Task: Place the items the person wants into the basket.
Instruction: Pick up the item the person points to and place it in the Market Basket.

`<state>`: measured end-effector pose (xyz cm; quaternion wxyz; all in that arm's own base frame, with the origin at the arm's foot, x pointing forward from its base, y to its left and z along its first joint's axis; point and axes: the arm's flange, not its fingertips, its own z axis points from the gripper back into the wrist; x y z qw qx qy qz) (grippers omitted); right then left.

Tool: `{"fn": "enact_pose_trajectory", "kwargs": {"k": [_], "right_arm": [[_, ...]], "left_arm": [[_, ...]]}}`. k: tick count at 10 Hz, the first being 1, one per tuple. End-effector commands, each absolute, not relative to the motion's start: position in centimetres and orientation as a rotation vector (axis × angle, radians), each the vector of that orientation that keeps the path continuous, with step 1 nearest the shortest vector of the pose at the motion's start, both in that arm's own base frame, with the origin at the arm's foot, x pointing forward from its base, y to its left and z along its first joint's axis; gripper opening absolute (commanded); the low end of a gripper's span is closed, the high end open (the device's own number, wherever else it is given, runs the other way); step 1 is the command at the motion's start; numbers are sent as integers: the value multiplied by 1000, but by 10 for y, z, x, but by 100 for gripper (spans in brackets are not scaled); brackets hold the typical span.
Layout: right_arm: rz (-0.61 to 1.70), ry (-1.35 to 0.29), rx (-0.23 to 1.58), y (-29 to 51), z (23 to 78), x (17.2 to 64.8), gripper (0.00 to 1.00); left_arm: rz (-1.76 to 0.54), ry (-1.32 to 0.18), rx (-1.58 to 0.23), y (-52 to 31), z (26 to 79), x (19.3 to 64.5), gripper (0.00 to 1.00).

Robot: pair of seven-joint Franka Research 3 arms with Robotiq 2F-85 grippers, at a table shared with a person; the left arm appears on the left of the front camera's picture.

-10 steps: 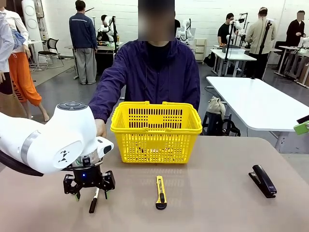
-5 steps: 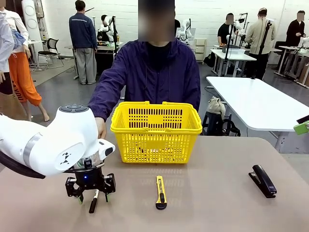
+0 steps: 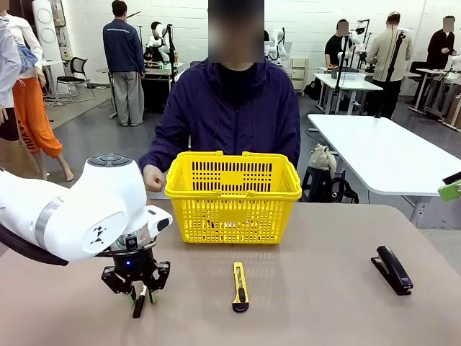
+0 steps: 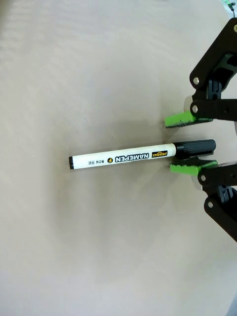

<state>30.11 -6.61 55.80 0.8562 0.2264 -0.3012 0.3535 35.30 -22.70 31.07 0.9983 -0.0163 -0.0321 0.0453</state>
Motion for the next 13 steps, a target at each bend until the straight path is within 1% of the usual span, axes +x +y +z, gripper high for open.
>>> {"fn": "enact_pose_trajectory", "kwargs": {"k": [1, 3, 5, 6, 7, 8, 10, 11, 12, 13], "right_arm": [[742, -628, 482, -67, 557, 302, 100], [742, -628, 482, -67, 557, 302, 100], [742, -628, 482, -67, 557, 302, 100], [742, -628, 482, -67, 557, 302, 100], [742, -628, 482, -67, 557, 302, 100], [742, -628, 482, -67, 557, 302, 100], [742, -628, 482, -67, 557, 302, 100], [742, -628, 482, -67, 557, 302, 100], [742, -628, 482, -67, 557, 302, 100], [742, -628, 482, -67, 557, 302, 100]], "left_arm": [[75, -67, -50, -199, 297, 312, 0], [74, -59, -49, -203, 294, 308, 0], [59, -53, -45, -201, 299, 313, 0], [53, -66, -49, -200, 308, 311, 0], [29, -76, -37, -199, 329, 313, 0], [-2, -67, -10, -200, 365, 314, 0], [-43, -168, -13, -203, 453, 308, 0], [-81, -157, -27, -206, 499, 308, 0], [-81, -142, -48, -208, 534, 312, 0], [-88, -163, -59, -211, 561, 310, 0]]}}
